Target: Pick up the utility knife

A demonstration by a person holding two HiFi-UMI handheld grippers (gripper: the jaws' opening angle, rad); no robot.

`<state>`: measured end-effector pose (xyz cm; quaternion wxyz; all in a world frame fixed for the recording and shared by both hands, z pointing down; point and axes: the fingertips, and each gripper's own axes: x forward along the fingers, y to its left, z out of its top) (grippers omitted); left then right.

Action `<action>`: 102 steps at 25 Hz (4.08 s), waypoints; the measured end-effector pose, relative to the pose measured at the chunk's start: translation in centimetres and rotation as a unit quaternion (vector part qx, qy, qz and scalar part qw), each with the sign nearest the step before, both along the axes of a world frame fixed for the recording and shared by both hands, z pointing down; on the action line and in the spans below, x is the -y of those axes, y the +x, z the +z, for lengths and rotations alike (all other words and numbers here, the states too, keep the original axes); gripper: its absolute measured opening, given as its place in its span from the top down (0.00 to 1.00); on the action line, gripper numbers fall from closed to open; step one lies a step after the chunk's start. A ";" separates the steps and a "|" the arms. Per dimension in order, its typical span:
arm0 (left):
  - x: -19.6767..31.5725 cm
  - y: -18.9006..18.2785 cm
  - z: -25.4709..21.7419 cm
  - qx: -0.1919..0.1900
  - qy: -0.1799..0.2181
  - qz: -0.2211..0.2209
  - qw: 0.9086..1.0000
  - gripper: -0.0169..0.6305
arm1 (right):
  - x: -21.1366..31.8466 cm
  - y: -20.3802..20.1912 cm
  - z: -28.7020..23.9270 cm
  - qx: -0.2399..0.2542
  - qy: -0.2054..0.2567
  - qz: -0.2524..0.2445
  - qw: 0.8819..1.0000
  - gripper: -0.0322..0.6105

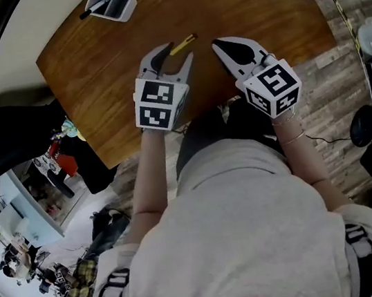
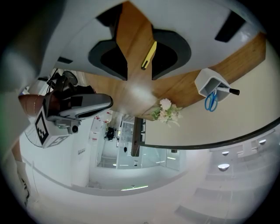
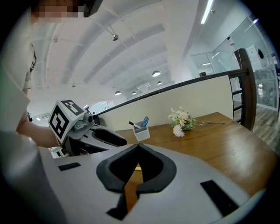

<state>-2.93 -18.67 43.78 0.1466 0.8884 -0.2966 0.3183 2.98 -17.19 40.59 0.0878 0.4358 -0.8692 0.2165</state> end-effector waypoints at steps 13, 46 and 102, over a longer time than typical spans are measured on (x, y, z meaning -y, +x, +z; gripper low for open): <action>0.8 -0.4 8.5 0.090 -0.042 0.058 0.993 0.76 | 1.4 -0.3 5.5 -0.006 -0.047 0.013 0.999 0.94; 2.7 0.6 13.3 0.143 -0.032 0.108 0.983 0.87 | 0.1 1.4 9.4 -0.003 -0.084 0.028 0.996 0.94; -0.4 -4.3 -13.9 -0.257 0.148 -0.152 0.943 0.86 | 1.1 -3.8 -9.9 -0.031 0.127 -0.091 0.987 0.94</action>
